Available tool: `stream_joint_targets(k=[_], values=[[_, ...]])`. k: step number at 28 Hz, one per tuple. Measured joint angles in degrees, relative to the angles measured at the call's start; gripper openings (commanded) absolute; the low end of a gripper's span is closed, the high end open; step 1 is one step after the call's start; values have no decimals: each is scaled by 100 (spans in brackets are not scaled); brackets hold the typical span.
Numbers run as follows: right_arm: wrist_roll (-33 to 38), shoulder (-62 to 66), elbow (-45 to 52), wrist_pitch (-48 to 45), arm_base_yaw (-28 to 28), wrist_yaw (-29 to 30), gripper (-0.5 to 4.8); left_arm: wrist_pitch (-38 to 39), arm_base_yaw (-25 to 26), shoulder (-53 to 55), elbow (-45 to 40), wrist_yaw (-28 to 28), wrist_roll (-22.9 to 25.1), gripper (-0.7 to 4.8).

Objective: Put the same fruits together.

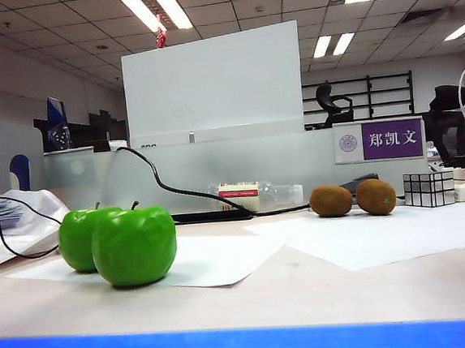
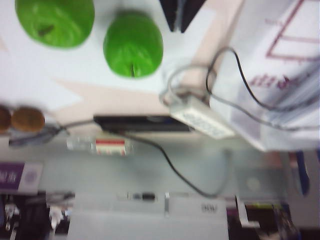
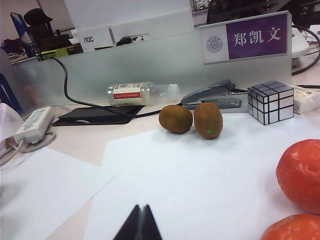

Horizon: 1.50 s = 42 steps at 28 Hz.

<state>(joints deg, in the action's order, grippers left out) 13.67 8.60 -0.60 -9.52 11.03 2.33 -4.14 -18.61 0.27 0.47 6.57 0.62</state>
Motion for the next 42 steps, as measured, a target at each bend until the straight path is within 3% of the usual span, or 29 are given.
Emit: stream_joint_targets(k=[15,16,19,23,25,42], values=[[0,0,0,0,0,0,-1,-116,0,-2,0,4,0,-4],[0,0,0,0,0,0,-1,-107,39,-2,0,4,177,-4],[-2,0,0,0,0,0,0,144,955,-2,0,2,-153,-4],[0,0,0,0,0,-2,0,140,1690,-9,0,-546,-330,-4],[0,0,0,0,0,-2,-1,140,1821,-9,0,-763,-372,-4],[0,0,0,0,0,-2,-1,411,1867,-9,0,-1047,-413,-4]])
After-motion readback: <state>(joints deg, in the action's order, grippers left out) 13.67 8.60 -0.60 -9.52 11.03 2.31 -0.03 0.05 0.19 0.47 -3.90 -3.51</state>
